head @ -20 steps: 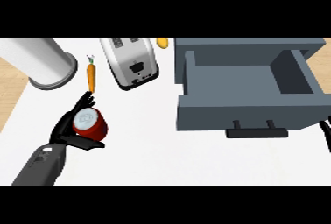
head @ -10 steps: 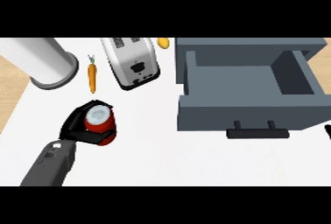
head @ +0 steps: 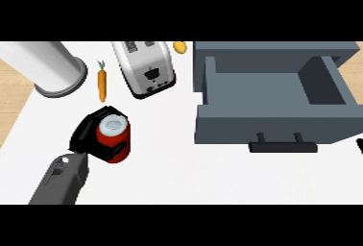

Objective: Pick up the can, place it into the drawer and close the drawer

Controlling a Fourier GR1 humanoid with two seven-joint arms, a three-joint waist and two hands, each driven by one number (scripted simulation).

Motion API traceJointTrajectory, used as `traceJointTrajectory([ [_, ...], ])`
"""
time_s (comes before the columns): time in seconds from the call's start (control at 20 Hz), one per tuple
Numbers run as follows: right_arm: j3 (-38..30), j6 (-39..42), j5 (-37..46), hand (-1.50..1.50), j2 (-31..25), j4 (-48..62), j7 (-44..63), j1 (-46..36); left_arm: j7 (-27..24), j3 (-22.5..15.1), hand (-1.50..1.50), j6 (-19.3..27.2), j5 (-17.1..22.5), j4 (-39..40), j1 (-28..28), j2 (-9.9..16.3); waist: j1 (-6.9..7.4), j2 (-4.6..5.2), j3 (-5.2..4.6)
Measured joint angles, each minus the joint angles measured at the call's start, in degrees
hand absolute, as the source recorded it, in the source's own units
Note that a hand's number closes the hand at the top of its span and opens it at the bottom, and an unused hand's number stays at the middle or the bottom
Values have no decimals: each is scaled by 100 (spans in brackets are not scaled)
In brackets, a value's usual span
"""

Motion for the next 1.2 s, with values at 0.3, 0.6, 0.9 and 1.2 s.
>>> traceJointTrajectory([
  [0.3, -108, 30, -50, -150, -56, 110, -17, -60, 327, 431, 150, 1244, 227, -652, 258, -287, 43, -7, 3],
  [0.6, -83, 20, -81, -150, -9, -75, 53, 16, 1306, 55, 150, 2035, 237, -2153, 494, -722, 22, -8, 2],
  [0.9, -195, 55, -189, -150, -41, -91, 36, 25, 2150, -556, 150, 2552, 83, -3285, 403, -865, -4, -2, 0],
  [1.2, -36, -13, -72, -150, 13, -111, -33, 102, 3111, -1075, 150, 3053, -36, -3830, -180, -921, -29, 4, 0],
])
